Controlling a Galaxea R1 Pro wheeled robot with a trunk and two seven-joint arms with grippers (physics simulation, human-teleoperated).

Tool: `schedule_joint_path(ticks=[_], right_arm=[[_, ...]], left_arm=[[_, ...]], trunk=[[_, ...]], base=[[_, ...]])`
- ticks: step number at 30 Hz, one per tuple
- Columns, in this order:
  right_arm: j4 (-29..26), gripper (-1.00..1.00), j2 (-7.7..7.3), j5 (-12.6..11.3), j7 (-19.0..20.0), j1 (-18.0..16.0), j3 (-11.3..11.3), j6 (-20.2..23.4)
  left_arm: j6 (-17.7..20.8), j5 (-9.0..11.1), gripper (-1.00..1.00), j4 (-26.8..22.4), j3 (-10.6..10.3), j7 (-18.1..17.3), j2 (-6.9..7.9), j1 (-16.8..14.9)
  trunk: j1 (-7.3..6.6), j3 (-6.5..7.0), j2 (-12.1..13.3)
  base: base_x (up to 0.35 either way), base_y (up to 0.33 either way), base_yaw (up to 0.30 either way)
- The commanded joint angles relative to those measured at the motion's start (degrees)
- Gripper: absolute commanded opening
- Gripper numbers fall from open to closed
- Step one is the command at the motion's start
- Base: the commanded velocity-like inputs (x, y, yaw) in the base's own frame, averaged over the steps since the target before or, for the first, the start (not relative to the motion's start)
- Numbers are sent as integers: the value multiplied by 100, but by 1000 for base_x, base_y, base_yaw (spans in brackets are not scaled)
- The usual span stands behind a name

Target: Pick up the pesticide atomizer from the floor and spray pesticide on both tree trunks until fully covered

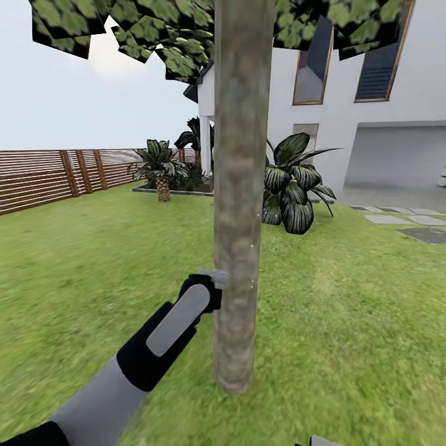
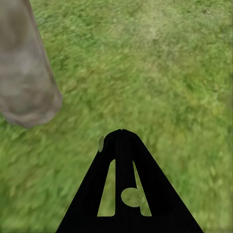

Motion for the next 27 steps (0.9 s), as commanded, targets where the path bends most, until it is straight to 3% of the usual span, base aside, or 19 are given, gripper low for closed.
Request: schedule_joint_path(ticks=[1, 8, 12, 17, 21, 27], right_arm=[[3, -100, -2, -46, -19, -5, 23, -28], [28, -100, -2, -46, -19, -3, 29, -28], [41, -100, -2, -46, -19, -3, 31, -27], [44, -100, -2, -41, -17, -4, 32, -28], [41, -100, -2, -39, -15, -5, 32, -28], [40, -100, -2, -38, -19, -5, 32, -27]], left_arm=[[72, 200, -100, 2, 8, 123, -11, -277], [92, 529, -100, 213, 31, 222, -38, -1288], [93, 732, -100, 235, 33, 226, -43, -1615], [73, 798, -100, 324, 35, 221, -47, -1724], [-13, 797, -100, 350, 20, 181, -32, -1577], [-53, 707, -100, 354, -23, 49, 5, -97]], trunk=[[3, -14, -11], [3, -14, -11], [3, -14, -11], [3, -14, -11], [3, -14, -11], [3, -14, -11]], base=[[0, 0, 0], [0, 0, 0], [0, 0, 0], [0, 0, 0], [0, 0, 0], [0, 0, 0]])
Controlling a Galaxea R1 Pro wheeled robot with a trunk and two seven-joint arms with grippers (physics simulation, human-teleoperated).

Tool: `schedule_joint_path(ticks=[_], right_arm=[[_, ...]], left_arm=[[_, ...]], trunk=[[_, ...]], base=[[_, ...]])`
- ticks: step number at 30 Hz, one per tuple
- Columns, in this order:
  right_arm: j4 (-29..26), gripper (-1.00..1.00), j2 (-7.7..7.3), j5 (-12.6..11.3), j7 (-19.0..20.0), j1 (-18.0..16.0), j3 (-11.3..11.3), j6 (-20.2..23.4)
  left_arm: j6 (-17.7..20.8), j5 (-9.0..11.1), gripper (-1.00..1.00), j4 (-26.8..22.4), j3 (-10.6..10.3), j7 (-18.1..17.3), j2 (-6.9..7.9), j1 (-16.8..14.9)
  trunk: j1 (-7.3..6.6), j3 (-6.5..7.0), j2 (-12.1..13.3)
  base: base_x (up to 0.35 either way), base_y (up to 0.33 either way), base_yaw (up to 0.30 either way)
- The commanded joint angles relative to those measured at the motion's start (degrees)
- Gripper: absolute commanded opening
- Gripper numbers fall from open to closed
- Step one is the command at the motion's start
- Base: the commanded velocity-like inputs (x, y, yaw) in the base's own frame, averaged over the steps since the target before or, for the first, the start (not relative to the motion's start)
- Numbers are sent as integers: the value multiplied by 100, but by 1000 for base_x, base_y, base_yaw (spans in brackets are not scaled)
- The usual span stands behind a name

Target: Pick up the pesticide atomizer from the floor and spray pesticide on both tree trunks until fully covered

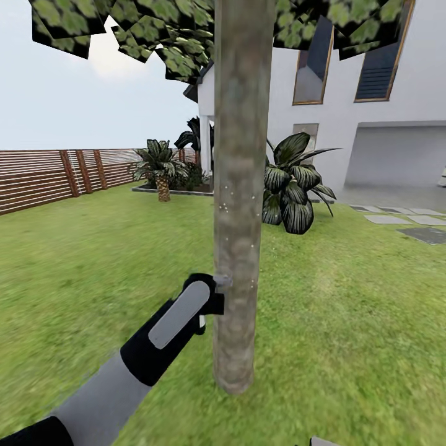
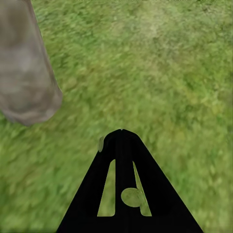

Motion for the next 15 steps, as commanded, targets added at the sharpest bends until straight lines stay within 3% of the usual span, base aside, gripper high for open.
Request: schedule_joint_path(ticks=[1, 3, 5, 7, 10, 13, 15], right_arm=[[2, -100, -2, -45, -21, -5, 24, -28], [2, -100, -2, -45, -21, -5, 26, -28], [2, -100, -2, -45, -21, -5, 29, -28], [2, -100, -2, -45, -21, -3, 31, -28], [2, -100, -2, -45, -18, -5, 32, -27], [2, -100, -2, -45, -17, -5, 33, -27], [2, -100, -2, -45, -17, -5, 33, -25]], left_arm=[[52, 33, -100, 0, -8, -53, 7, 210], [44, -28, -100, 11, -13, -347, 22, 583], [40, -230, -100, 76, -15, -624, 29, 817], [-16, -591, -100, 258, -18, -956, 32, 967], [-404, -1289, -100, 796, -24, -1745, 35, 1106], [-564, -1537, -100, 1163, -25, -2231, 36, 1149], [-618, -1598, -100, 1338, -25, -2440, 36, 1160]], trunk=[[3, -10, -12], [3, -10, -12], [3, -10, -12], [3, -10, -12], [3, -10, -12], [3, -10, -12], [3, -10, -12]], base=[[0, 0, 0], [0, 0, 0], [0, 0, 0], [0, 0, 0], [0, 0, 0], [0, 0, 0], [0, 0, 0]])
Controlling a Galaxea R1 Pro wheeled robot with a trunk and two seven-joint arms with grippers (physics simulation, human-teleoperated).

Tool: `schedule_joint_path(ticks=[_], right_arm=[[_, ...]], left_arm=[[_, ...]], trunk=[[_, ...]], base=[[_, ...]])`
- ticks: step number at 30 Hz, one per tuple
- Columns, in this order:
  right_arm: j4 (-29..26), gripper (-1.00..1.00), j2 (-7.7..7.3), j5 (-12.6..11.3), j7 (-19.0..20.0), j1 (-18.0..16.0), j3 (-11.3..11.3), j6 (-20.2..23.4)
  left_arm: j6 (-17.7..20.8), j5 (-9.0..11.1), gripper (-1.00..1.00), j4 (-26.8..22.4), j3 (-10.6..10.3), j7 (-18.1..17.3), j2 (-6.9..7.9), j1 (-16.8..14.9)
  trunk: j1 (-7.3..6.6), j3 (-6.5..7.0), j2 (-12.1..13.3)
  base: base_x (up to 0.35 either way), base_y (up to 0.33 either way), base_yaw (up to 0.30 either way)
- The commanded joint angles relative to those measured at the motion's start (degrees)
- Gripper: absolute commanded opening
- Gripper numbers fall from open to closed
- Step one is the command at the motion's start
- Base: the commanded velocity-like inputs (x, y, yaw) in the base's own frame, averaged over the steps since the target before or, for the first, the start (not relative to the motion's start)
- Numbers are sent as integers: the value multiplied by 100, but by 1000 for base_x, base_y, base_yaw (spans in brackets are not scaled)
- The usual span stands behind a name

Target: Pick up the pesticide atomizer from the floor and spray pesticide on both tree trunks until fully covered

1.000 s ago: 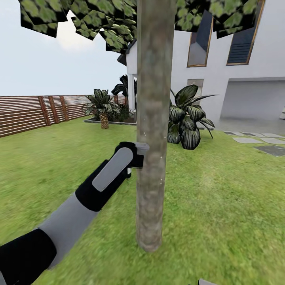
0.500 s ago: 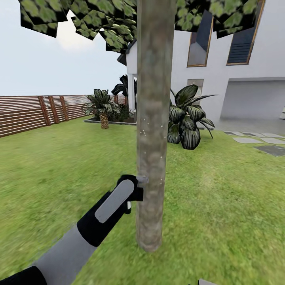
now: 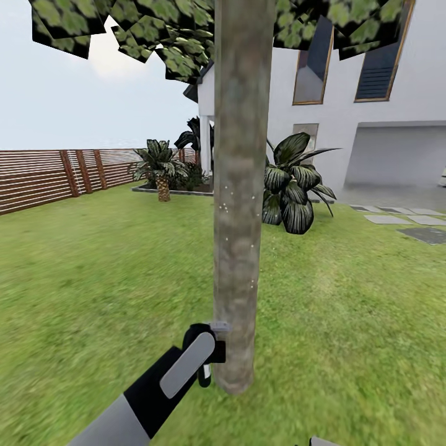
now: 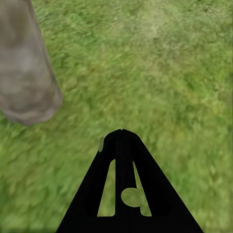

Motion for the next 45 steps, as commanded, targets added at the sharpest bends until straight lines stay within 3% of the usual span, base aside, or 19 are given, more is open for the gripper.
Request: schedule_joint_path(ticks=[1, 5, 14, 21, 25, 28, 32, 39, 45], right_arm=[[2, -100, -2, -45, -23, -5, 25, -29], [2, -100, -1, -45, -18, -5, 31, -28], [2, -100, -1, -45, -17, -5, 33, -24], [10, -100, -1, -39, -17, -5, 46, -22], [11, -100, -1, -37, -16, -5, 60, -22], [11, -100, 2, -25, -16, -5, 66, -22], [11, -100, 4, -11, -12, -3, 68, -22], [11, -100, 6, -2, -10, -5, 69, -22], [11, -100, 6, 6, -9, -5, 69, -22]], left_arm=[[-59, 14, -100, 76, -6, -57, 4, -4], [-361, -18, -100, 196, -13, -211, 26, 2], [-423, -22, -100, 162, -31, -255, 28, -7], [-33, -11, -100, -1, -104, -301, -13, -166], [119, -9, -100, 0, -116, -536, -20, -402], [272, -8, -100, 222, -109, -677, -30, -714], [315, -19, -100, 587, -127, -1026, -12, -834], [264, -30, -100, 668, -544, -1212, 17, -835], [179, -29, -100, 668, -631, -1211, 18, -831]], trunk=[[3, -12, -11], [3, -12, -11], [3, -12, -11], [3, -12, -11], [3, -12, -11], [3, -12, -11], [3, -12, -11], [3, -12, -11], [3, -12, -11]], base=[[0, 0, 0], [0, 0, 0], [0, 0, 0], [0, 0, 0], [0, 0, 0], [0, 0, 0], [0, 0, 0], [0, 0, 0], [0, 0, 0]])
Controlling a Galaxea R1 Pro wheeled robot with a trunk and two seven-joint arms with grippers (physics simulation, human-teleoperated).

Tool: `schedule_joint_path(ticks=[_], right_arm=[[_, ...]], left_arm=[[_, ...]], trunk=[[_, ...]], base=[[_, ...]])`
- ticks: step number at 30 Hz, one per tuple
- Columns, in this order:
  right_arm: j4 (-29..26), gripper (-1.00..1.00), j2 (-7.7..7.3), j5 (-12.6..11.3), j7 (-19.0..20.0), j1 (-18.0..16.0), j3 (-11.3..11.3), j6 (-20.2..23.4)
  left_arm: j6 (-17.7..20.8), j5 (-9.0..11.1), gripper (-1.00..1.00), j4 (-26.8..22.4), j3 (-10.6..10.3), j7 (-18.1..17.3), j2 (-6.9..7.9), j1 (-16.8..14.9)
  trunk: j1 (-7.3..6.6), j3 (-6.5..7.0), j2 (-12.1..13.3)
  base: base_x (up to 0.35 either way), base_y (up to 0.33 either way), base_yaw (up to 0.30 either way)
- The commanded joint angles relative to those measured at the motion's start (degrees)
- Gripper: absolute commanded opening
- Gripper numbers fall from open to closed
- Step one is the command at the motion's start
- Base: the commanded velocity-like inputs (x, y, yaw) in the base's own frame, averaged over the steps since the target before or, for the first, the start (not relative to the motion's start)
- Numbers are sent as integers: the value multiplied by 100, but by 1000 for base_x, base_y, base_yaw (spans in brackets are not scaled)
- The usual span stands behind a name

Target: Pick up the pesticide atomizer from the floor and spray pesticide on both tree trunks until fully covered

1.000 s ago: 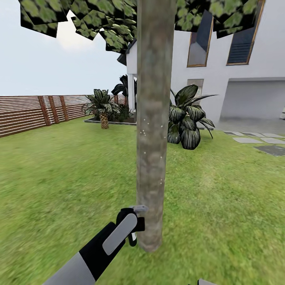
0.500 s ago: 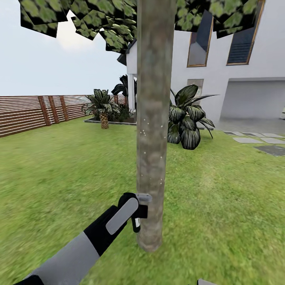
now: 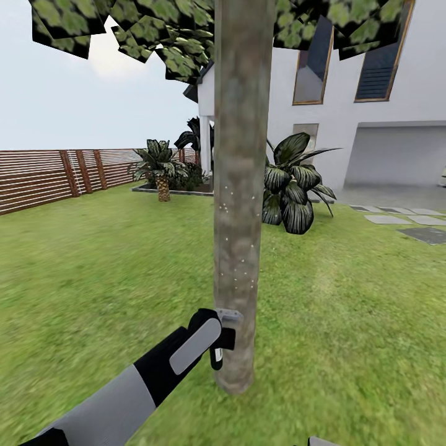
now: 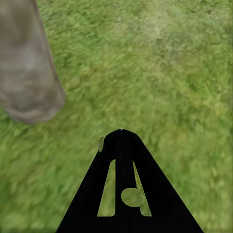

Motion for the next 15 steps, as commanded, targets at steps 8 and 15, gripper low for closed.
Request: schedule_joint_path(ticks=[8, 15], right_arm=[[2, -100, -3, -39, -36, -3, 29, -24], [2, -100, -3, -39, -36, -5, 37, -24]], left_arm=[[-968, 66, -100, 12, -16, 67, 119, 167], [-1689, 53, -100, 17, -18, 60, 267, 687]], trunk=[[3, -12, -11], [3, -12, -11]], base=[[0, 0, 0], [0, 167, 0]])
